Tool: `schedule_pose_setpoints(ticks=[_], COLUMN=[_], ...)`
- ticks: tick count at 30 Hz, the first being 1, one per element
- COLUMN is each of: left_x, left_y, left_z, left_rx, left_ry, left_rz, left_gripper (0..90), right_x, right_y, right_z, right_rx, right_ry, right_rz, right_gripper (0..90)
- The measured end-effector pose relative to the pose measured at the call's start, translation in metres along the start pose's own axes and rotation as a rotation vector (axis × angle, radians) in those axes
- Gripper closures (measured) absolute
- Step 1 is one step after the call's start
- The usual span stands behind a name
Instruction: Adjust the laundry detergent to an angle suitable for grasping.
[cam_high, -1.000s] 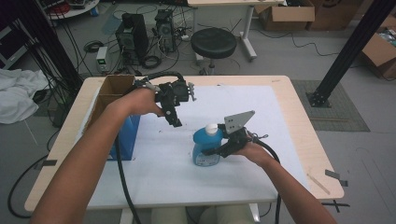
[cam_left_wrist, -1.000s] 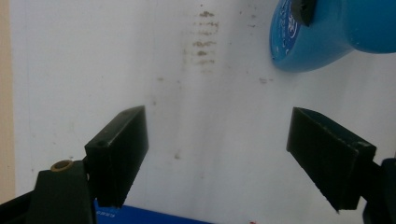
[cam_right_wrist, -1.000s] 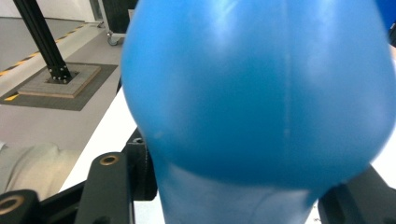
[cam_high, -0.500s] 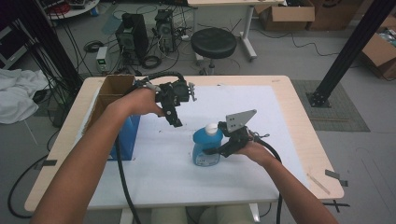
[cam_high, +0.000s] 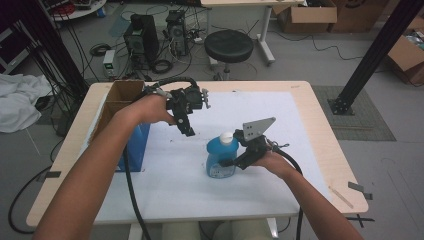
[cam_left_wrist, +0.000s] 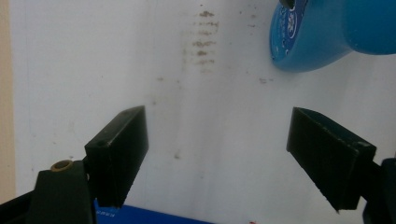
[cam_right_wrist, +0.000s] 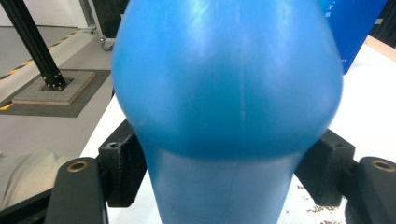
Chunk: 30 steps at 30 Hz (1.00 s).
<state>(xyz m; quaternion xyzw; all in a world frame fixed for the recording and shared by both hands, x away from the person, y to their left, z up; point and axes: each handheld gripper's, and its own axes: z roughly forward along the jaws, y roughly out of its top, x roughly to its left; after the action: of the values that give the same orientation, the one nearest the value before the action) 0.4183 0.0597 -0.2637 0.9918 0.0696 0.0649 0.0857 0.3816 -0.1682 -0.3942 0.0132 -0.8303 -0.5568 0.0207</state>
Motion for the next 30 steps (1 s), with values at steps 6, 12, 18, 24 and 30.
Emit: schedule_pose_setpoints(ticks=[6, 12, 18, 24, 30], left_x=[0.0, 0.0, 0.0, 0.0, 0.0], left_y=[0.0, 0.0, -0.001, 0.0, 0.001], left_z=[0.0, -0.001, -0.001, 0.0, -0.001], left_rx=[-0.001, -0.004, -0.003, -0.006, -0.006], left_ry=[0.001, 0.001, 0.001, 0.0, 0.002], left_rz=[-0.001, -0.003, -0.004, -0.007, -0.005], left_gripper=[21.3, 21.3, 21.3, 21.3, 21.3], right_x=[0.0, 0.0, -0.001, 0.0, 0.002], right_y=[0.0, 0.0, -0.002, -0.003, -0.003], right_z=[-0.003, -0.006, -0.013, -0.019, -0.028], right_rx=[-0.006, -0.003, -0.005, 0.002, 0.014], right_ry=[-0.003, -0.006, -0.03, -0.042, -0.056], right_rz=[0.005, 0.013, 0.03, 0.038, 0.038], right_gripper=[26.4, 23.7, 18.8, 15.9, 15.8])
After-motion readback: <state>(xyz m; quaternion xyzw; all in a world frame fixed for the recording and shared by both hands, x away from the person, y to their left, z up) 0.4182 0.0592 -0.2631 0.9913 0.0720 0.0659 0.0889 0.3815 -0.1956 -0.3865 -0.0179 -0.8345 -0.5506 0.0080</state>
